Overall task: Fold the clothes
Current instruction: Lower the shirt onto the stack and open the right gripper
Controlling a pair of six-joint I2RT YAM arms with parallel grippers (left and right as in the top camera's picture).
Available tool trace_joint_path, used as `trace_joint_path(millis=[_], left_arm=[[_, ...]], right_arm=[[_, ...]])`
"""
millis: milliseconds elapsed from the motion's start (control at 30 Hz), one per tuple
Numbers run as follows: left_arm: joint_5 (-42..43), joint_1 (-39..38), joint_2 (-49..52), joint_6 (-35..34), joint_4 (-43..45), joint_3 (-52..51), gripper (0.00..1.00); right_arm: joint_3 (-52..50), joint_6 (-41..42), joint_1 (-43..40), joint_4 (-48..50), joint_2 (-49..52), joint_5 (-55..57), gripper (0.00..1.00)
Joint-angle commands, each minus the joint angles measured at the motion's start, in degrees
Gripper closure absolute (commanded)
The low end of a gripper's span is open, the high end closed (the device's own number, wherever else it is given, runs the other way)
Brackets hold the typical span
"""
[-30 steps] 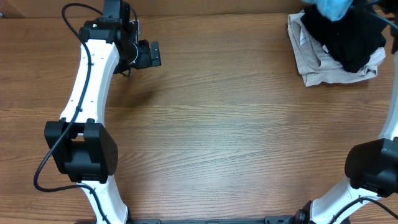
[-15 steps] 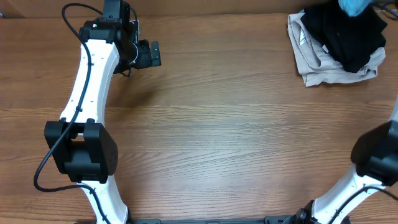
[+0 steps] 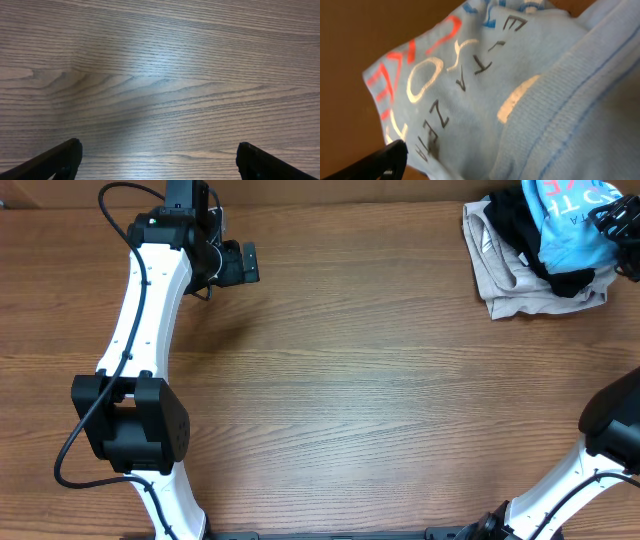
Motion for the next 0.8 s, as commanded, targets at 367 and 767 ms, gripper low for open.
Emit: trace_joint_path(millis=[367, 767], left_arm=[[-0.44, 0.15, 0.09, 1.55, 0.28, -0.02, 0.0], [-3.23, 0.15, 0.09, 1.55, 0.39, -0.02, 0.0]], right_arm=[[2.91, -4.7, -0.13, -12.2, -7.39, 18.18, 0.0], [2.89, -7.69, 0.0, -15.96, -8.2, 20.9, 0.17]])
